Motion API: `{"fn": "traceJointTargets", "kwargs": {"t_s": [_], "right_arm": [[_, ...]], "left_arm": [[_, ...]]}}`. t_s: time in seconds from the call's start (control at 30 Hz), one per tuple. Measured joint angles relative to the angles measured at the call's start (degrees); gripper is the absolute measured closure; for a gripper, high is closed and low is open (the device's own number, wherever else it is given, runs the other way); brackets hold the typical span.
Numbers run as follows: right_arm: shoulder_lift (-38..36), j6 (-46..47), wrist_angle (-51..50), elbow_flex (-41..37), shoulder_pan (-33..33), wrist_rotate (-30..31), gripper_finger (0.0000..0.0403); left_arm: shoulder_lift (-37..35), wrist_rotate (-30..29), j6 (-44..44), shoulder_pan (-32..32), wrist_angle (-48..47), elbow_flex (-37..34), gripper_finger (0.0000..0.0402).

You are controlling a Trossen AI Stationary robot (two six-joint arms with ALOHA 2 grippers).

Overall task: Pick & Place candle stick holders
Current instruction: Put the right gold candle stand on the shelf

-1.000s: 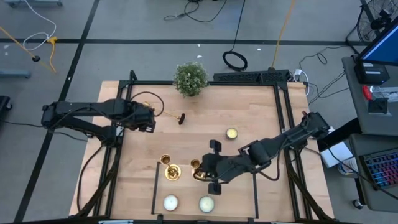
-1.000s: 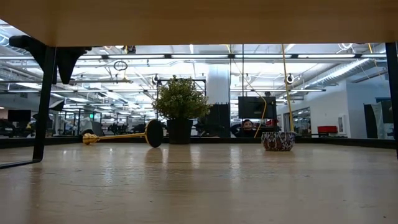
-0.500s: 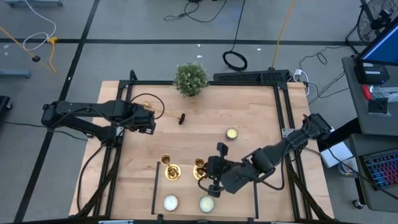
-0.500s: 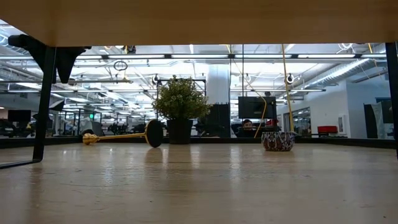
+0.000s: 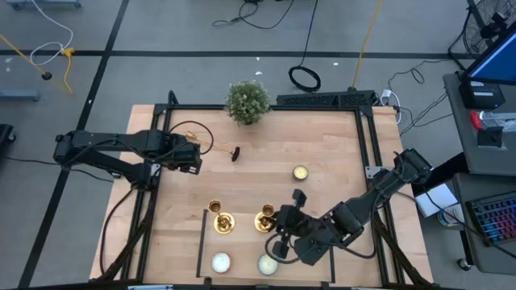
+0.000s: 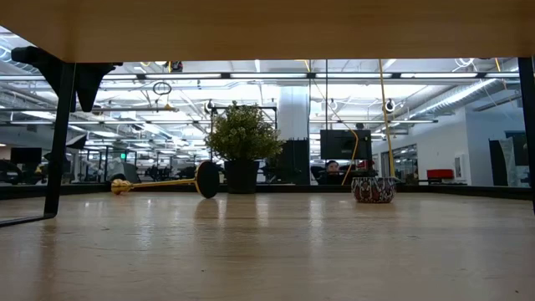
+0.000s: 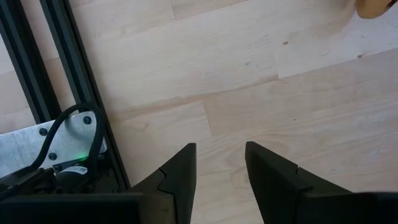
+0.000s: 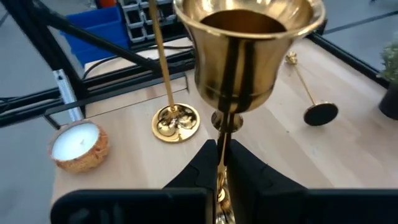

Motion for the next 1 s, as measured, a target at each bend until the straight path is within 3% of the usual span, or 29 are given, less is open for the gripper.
{"fn": "traceJointTargets", "kwargs": {"t_s": [0.37,1.0], "right_arm": [[0.46,1.04,0.23,0.00,1.83,5.77,0.0393],[0.17,2.72,5.20,-5.35,2.22,6.92,0.0394]], "left_arm": [[0.02,0.00,0.07,0.00,0.00,0.00,0.0256],[0.02,0.02,-0.01,0.00,0.00,0.00,0.0256]]}}
